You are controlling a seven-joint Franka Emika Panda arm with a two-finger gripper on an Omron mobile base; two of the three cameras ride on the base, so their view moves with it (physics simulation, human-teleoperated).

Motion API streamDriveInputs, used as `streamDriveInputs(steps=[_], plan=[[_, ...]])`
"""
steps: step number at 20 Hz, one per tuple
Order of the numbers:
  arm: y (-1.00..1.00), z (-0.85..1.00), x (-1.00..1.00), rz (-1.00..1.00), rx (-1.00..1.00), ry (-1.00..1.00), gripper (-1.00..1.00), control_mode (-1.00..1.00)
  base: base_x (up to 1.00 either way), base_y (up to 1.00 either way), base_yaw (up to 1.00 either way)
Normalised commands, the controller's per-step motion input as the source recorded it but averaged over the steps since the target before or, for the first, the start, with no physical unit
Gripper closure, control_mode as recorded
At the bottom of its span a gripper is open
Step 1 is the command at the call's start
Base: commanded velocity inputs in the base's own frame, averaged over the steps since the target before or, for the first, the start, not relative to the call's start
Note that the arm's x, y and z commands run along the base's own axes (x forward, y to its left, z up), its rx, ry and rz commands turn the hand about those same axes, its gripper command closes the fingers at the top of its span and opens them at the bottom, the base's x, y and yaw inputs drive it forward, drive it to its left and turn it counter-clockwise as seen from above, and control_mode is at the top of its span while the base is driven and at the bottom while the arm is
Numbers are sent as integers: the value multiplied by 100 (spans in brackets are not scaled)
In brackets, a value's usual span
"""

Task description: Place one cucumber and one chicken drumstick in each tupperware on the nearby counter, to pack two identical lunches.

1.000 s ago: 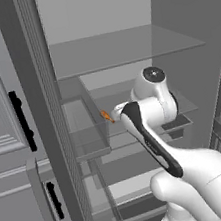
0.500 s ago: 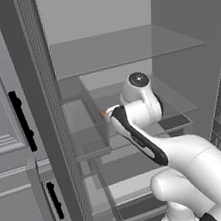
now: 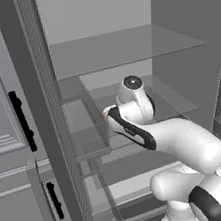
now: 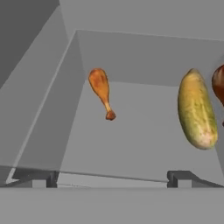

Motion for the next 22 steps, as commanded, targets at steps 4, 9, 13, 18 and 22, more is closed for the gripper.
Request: streamDriveInputs(steps=[4,9,13,18,22], plan=[[16,-25,48,0,-4,0,-100,-100,0,0,0],[19,-24,42,0,-2,0,-100,-100,0,0,0],[1,-19,52,0,0,0,-100,-100,0,0,0],[0,-33,49,0,0,0,-100,-100,0,0,0],[10,-42,32,0,0,0,-100,-100,0,0,0]])
